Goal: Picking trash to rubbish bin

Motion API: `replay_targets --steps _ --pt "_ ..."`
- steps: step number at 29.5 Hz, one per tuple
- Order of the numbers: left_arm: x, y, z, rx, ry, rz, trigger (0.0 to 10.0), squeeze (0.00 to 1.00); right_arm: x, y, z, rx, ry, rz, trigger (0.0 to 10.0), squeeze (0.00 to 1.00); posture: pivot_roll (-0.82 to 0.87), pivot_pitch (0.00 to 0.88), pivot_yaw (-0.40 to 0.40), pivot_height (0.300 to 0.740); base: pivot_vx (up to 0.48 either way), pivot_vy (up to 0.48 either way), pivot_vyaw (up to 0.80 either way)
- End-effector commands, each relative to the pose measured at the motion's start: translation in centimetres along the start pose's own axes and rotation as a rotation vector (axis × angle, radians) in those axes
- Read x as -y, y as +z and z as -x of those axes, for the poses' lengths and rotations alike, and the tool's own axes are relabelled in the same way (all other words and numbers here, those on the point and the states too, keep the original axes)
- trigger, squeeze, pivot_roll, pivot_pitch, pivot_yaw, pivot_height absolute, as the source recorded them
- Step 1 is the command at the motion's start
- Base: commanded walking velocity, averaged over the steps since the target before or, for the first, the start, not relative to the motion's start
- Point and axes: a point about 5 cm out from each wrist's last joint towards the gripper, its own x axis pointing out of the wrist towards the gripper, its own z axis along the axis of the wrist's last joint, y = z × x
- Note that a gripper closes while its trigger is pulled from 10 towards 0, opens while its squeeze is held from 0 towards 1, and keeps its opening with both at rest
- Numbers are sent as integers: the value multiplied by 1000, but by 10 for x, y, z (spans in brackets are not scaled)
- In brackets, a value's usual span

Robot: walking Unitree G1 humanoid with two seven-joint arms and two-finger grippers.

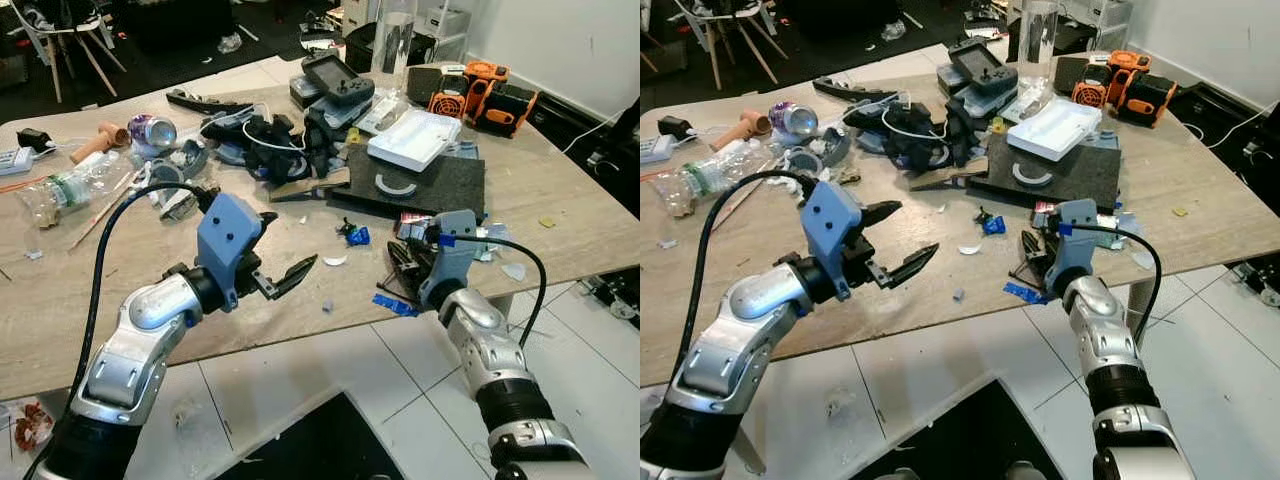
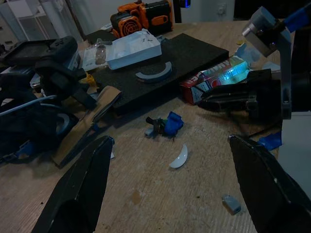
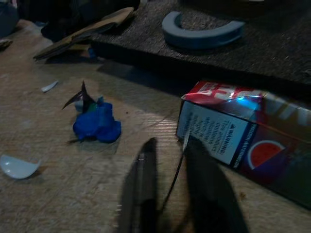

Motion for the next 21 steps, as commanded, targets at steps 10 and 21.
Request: replay_targets --steps 10,21 --pt "-2 -5 2 -25 -6 -23 10000 0 -3 -4 -2 -3 12 -24 0 0 62 171 66 740 0 0 0" --pt "-9 -2 0 -1 41 -19 10000 0 -27 53 -14 202 142 -192 0 0 55 144 63 740 0 0 0"
